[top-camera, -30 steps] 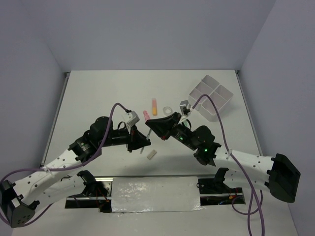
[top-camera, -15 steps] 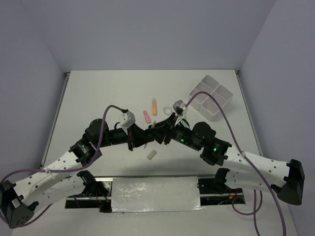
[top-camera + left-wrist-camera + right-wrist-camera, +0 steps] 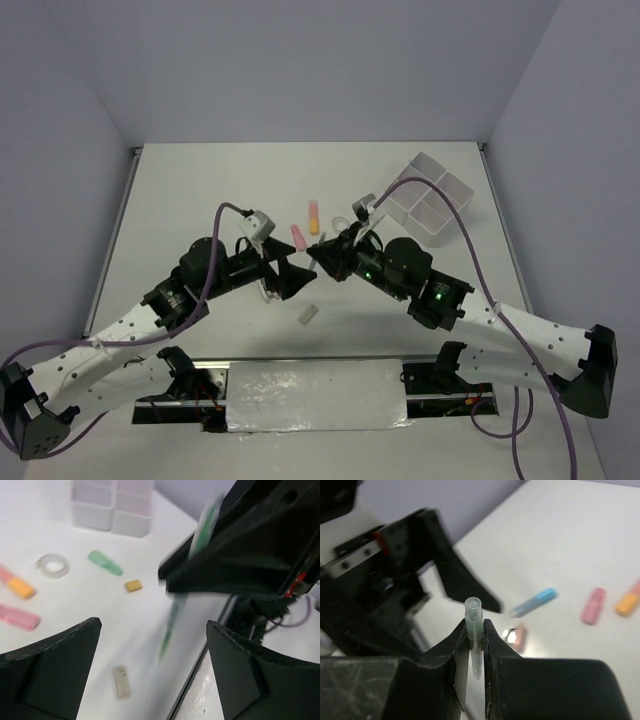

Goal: Sort the stationery into containers
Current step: Place the pen in the storage box.

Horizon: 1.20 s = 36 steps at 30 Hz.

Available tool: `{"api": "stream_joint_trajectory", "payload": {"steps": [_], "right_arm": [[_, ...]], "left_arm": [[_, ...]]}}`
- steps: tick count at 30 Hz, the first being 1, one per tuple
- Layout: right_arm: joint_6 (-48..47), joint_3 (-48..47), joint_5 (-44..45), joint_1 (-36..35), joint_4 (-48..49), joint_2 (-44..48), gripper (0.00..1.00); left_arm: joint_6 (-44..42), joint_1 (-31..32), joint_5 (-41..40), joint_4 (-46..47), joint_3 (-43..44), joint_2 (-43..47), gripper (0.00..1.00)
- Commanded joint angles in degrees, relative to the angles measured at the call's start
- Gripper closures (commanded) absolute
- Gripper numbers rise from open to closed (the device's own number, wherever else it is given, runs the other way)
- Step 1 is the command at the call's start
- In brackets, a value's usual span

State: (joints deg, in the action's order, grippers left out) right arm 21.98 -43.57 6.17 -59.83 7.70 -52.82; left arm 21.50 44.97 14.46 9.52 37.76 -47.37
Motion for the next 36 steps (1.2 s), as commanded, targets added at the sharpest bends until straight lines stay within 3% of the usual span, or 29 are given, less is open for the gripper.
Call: {"api": "stream_joint_trajectory", "payload": {"steps": [1, 3, 4, 6, 7, 10, 15, 19, 23, 36], "right_arm": [[-3.5, -6.8, 11.4, 5.5, -7.0, -2.6, 1.0], [-4.1, -8.2, 11.1, 15.0, -7.0, -4.0, 1.0], [-4.4, -8.5, 11.7, 18.3, -6.0, -4.6, 1.0], [-8.2, -8.9, 16.5, 25.4, -3.2, -6.8, 1.0], [-9.8, -9.0, 23.1, 27.4, 1.1, -8.0, 1.0], [-14.7, -10.8, 27.6, 35.9, 8.3, -15.3, 1.0], [-20.7, -20.2, 25.6, 45.7, 17.0, -29.2, 1.0], [-27.1, -24.0, 22.8, 48.1, 20.9, -37.0, 1.0], [-27.6, -28.0, 21.6, 49.7, 20.2, -43.1, 1.0], [-25.7, -31.0, 16.9, 53.8, 19.8, -49.6, 0.95]], "left_arm": [[4.5, -0.1, -14.4, -11.8, 7.3, -2.4, 0.01], [8.8, -0.1, -24.7, -20.0, 10.4, -3.8, 0.01], [11.6, -0.2, -27.5, -28.8, 13.5, -5.3, 0.01], [13.2, -0.2, -33.1, -36.9, 16.5, -7.5, 0.01], [12.7, -0.2, -33.1, -42.7, 19.2, -8.0, 0.01], [7.8, -0.1, -27.5, -46.3, 20.2, -7.6, 0.01], [5.0, 0.2, -27.0, -47.1, 16.0, -2.6, 0.01], [4.6, 1.1, -23.7, -44.4, 13.7, 0.0, 0.01], [3.9, 1.2, -21.9, -43.8, 13.9, -0.8, 0.01], [3.5, 1.1, -19.4, -43.0, 13.7, -0.9, 0.01]]}}
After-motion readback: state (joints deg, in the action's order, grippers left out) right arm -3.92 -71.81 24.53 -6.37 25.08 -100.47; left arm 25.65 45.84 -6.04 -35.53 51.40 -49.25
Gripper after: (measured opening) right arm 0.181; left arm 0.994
